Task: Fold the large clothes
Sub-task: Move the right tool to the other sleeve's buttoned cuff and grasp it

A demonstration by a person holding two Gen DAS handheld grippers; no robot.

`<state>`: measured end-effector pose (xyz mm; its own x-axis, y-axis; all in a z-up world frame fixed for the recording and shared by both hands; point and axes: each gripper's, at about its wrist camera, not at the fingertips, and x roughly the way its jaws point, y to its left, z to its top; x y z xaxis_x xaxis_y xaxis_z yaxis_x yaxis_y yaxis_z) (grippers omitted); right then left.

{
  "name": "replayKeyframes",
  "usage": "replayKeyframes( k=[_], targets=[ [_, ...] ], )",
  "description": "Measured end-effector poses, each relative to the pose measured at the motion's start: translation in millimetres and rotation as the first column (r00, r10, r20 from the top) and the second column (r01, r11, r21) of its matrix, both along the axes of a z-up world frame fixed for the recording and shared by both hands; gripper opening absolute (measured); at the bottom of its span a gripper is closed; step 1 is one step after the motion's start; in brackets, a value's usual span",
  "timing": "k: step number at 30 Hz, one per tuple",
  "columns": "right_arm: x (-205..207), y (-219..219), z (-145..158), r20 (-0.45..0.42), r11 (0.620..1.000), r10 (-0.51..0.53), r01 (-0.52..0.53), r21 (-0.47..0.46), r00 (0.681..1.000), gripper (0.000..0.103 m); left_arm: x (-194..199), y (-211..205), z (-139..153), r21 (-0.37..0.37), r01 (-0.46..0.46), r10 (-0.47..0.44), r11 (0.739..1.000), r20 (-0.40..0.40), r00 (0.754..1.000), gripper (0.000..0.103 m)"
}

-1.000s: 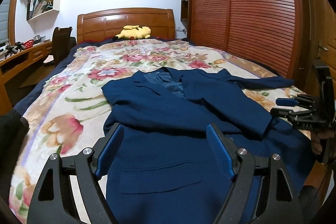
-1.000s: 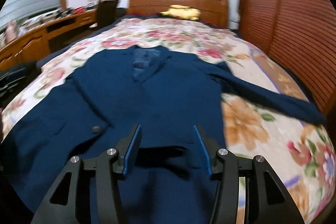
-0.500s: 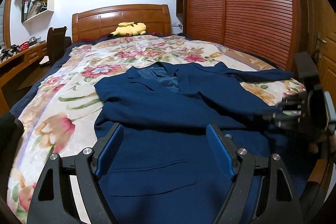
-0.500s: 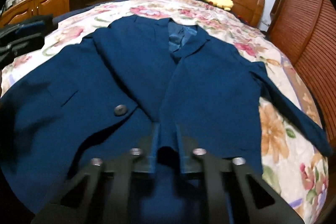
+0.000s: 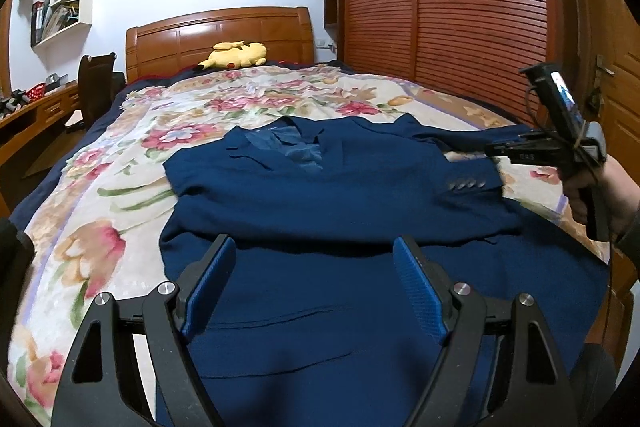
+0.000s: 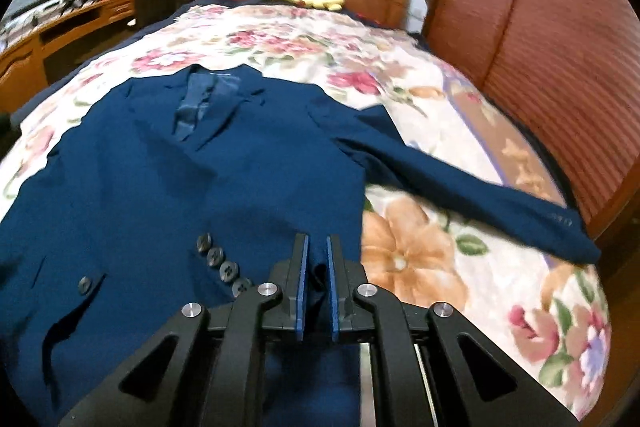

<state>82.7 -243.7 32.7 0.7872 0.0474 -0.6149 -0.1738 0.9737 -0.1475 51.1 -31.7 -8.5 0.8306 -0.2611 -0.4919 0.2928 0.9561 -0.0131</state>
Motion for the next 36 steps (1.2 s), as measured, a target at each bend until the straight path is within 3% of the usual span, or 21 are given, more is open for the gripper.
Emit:
replayKeyframes(
  k=[4,8,10,19,23,29,36],
  targets=[
    [13.6,-16.2,2.9,0.009,0.998,-0.057,0.057,0.001,0.998,0.026,4.1,-7.4,-2.0,0.003,0.013,-0.013,1.0,-0.004,1.0,0.082],
    [12.7,-32.1,3.3,0.022,0.995,-0.102,0.101,0.004,0.995,0.051,10.5,-16.7,-3.4,0.002,0.023,-0.023,1.0,-0.008,1.0,0.082],
    [16.6,-46.0,2.7,0.033,0.993,-0.118,0.117,0.012,0.993,0.056,12.6,-19.5,-3.8,0.002,0.031,-0.031,1.0,-0.009,0.999,0.082],
    [46.3,-118.6,-8.9,0.051,0.976,-0.217,0.217,0.0,0.975,0.057,18.1,-40.1,-7.4,0.007,0.063,-0.063,0.998,-0.023,0.998,0.084],
    [64.5,-151.5,-13.1,0.057,0.955,-0.297,0.298,-0.014,0.953,0.057,17.9,-43.3,-6.9,0.005,0.065,-0.065,0.998,-0.02,0.998,0.102],
    [86.7,-189.1,-11.6,0.06,0.916,-0.387,0.391,-0.086,0.92,0.058,17.7,-43.8,-5.8,-0.003,0.059,-0.059,0.998,-0.012,0.998,0.103],
    [110.7,-225.4,-16.2,0.045,0.873,-0.484,0.486,-0.045,0.874,0.059,20.7,-45.7,-9.7,0.002,0.051,-0.051,0.999,-0.024,0.998,0.103]
  ],
)
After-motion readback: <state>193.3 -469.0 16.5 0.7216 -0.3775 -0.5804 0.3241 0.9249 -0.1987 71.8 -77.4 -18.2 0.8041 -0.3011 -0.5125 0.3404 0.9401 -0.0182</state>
